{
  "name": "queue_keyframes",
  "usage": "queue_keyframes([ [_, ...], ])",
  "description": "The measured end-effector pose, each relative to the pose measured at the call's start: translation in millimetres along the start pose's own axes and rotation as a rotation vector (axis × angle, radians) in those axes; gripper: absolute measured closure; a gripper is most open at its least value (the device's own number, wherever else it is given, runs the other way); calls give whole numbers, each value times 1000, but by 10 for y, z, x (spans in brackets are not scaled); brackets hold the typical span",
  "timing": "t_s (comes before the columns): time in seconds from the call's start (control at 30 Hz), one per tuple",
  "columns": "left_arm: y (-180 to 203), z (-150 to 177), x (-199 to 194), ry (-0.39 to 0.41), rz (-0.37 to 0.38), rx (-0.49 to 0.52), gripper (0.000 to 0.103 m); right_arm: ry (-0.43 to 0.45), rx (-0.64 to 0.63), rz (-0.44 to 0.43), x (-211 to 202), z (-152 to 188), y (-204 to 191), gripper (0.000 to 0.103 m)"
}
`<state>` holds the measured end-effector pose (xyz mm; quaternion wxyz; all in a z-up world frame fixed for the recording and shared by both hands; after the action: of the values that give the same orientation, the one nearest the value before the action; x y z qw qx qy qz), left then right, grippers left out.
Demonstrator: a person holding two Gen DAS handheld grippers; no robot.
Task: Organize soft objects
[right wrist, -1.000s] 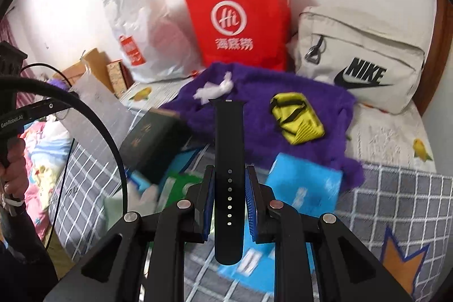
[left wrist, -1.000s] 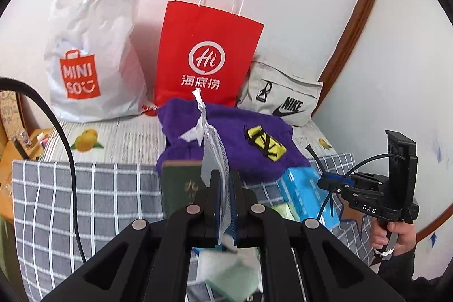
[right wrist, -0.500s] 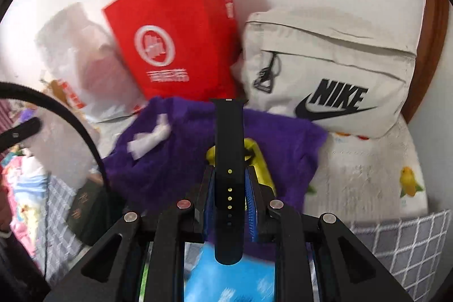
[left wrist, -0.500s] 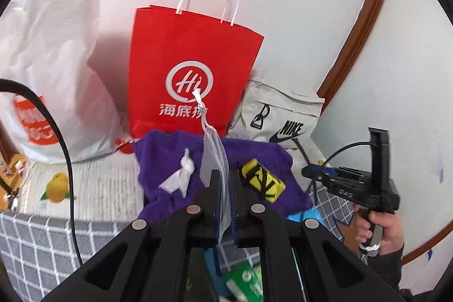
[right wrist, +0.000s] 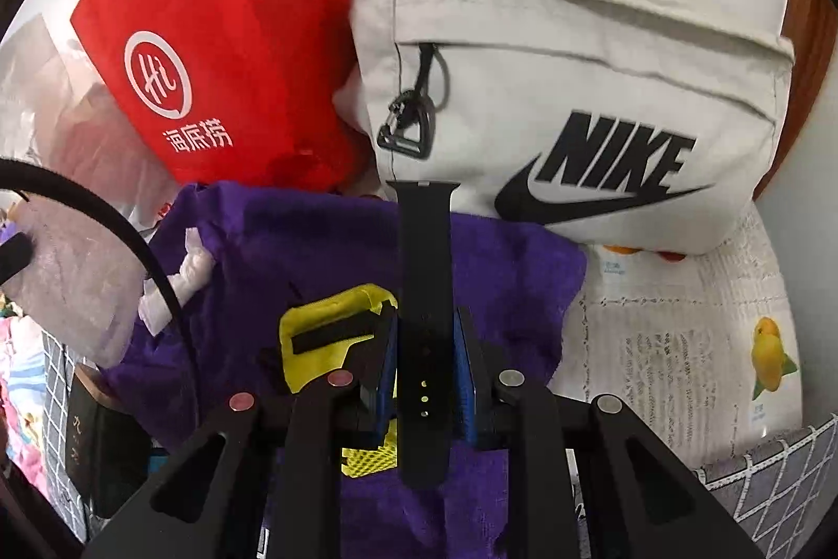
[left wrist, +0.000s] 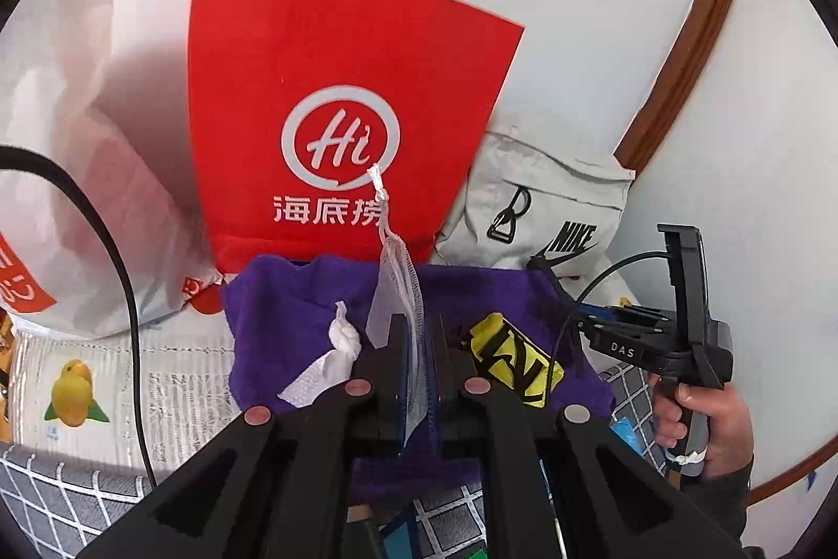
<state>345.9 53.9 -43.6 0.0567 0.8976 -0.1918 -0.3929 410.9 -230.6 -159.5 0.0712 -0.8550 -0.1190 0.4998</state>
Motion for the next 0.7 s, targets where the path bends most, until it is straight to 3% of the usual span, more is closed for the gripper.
queue_keyframes([
  [0.2, 13, 42, 180, -42, 11, -13, 97, -14, 18, -11, 36, -3, 131, 83],
  [0.7, 138, 50, 223, -45, 53, -10, 97, -72, -4, -17, 199, 44, 146, 83],
])
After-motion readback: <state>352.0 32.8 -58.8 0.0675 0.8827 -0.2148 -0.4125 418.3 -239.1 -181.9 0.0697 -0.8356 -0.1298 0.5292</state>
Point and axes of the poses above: each gripper's, at about its wrist camera, not at the fingertips, and x roughly the way its jaws point, y to its right, z to its underside, the point moved 2 cm from there along x, roughly the way its jaws point, and after that the axes turned 4 degrees about x, right-handed, at the moved point
